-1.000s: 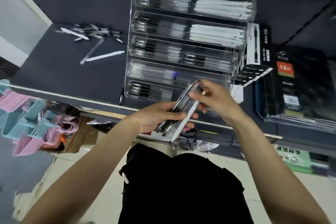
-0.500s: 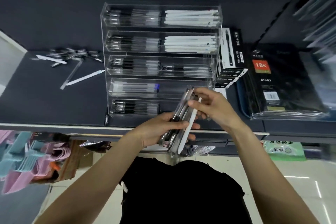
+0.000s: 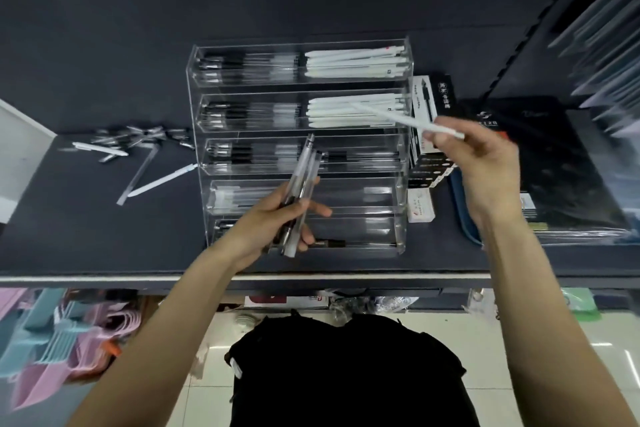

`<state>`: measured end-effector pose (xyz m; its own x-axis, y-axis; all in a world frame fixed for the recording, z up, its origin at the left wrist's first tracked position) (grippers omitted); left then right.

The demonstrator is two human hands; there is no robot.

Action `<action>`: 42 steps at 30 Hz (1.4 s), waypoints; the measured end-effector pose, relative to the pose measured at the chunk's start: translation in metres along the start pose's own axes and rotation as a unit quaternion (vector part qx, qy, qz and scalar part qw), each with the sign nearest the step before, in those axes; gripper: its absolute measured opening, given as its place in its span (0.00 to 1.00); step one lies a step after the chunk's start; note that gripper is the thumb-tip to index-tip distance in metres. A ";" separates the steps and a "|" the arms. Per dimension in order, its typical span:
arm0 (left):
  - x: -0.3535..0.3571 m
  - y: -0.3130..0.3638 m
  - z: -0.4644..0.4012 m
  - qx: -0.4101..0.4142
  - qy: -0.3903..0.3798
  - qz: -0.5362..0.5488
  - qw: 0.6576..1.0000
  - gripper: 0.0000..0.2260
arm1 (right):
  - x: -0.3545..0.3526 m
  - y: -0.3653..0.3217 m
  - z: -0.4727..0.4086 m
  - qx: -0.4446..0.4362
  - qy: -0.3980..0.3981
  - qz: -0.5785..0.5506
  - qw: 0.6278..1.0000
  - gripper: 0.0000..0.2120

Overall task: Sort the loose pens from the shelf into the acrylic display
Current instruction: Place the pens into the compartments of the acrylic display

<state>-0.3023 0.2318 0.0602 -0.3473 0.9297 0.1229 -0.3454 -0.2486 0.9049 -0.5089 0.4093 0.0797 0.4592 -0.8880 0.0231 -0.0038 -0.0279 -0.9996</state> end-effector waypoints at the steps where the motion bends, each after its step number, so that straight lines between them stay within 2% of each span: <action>1: -0.004 0.001 0.000 0.001 0.004 0.010 1.000 0.15 | 0.007 -0.005 -0.014 -0.022 -0.012 0.024 0.999 0.09; 4: -0.011 0.003 -0.001 -0.012 0.003 0.035 0.999 0.17 | 0.031 -0.012 -0.054 -0.099 -0.042 0.110 0.988 0.07; 7: -0.015 0.005 -0.003 -0.019 0.001 0.043 0.999 0.17 | 0.043 -0.012 -0.076 -0.159 -0.052 0.233 0.958 0.07; 9: -0.017 0.005 -0.005 -0.019 0.011 0.051 0.998 0.16 | 0.046 -0.014 -0.077 -0.223 -0.047 0.348 0.909 0.07; 11: -0.017 0.005 -0.009 -0.018 0.019 0.056 0.998 0.17 | 0.052 -0.018 -0.074 -0.309 -0.042 0.460 0.831 0.06; 15: -0.015 0.006 -0.015 -0.011 0.012 0.056 0.998 0.19 | 0.062 -0.019 -0.077 -0.381 -0.039 0.566 0.731 0.03; 18: -0.014 0.007 -0.019 -0.019 -0.006 0.060 0.998 0.19 | 0.068 -0.015 -0.084 -0.388 -0.010 0.609 0.692 0.04; 22: -0.014 0.011 -0.023 -0.045 -0.033 0.055 0.997 0.21 | 0.069 -0.014 -0.088 -0.388 -0.006 0.637 0.667 0.09; 24: -0.014 0.013 -0.025 -0.050 -0.055 0.033 0.997 0.19 | 0.069 -0.015 -0.083 -0.384 -0.013 0.620 0.684 0.09; 27: -0.012 0.016 -0.029 -0.052 -0.079 -0.001 0.996 0.17 | 0.067 -0.020 -0.062 -0.358 -0.070 0.501 0.785 0.09; 29: -0.010 0.015 -0.031 -0.055 -0.093 -0.013 0.994 0.17 | 0.068 -0.022 -0.041 -0.291 -0.145 0.412 0.851 0.11; 30: -0.009 0.016 -0.032 -0.057 -0.100 -0.017 0.993 0.17 | 0.068 -0.020 -0.031 -0.236 -0.183 0.386 0.873 0.13; 33: -0.005 0.016 -0.032 -0.067 -0.115 -0.026 0.991 0.17 | 0.070 -0.007 -0.004 -0.051 -0.266 0.337 0.901 0.21; 35: -0.001 0.016 -0.031 -0.077 -0.124 -0.040 0.989 0.16 | 0.072 0.002 0.008 0.035 -0.273 0.225 0.935 0.19; 37: 0.000 0.014 -0.029 -0.077 -0.137 -0.056 0.986 0.14 | 0.072 0.008 0.015 0.078 -0.253 0.124 0.956 0.16; 39: -0.004 0.011 -0.024 -0.069 -0.133 -0.058 0.987 0.15 | 0.066 0.013 0.020 0.098 -0.236 0.076 0.964 0.14; 42: -0.025 0.001 -0.007 -0.059 -0.080 -0.046 0.994 0.17 | 0.054 0.020 0.029 0.069 -0.258 0.136 0.954 0.10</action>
<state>-0.3004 0.2066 0.0555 -0.1698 0.9788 0.1144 -0.4717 -0.1827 0.8627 -0.4581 0.3744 0.0605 0.8343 -0.5089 -0.2121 -0.0837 0.2632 -0.9611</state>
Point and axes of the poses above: each hand's wrist, its own z-axis away from the middle knuckle, its own x-axis out of the palm, y = z × x, the point moved 3 cm from there along -z, towards the middle knuckle, and after that the axes turned 2 degrees about x, right-handed, at the moved point
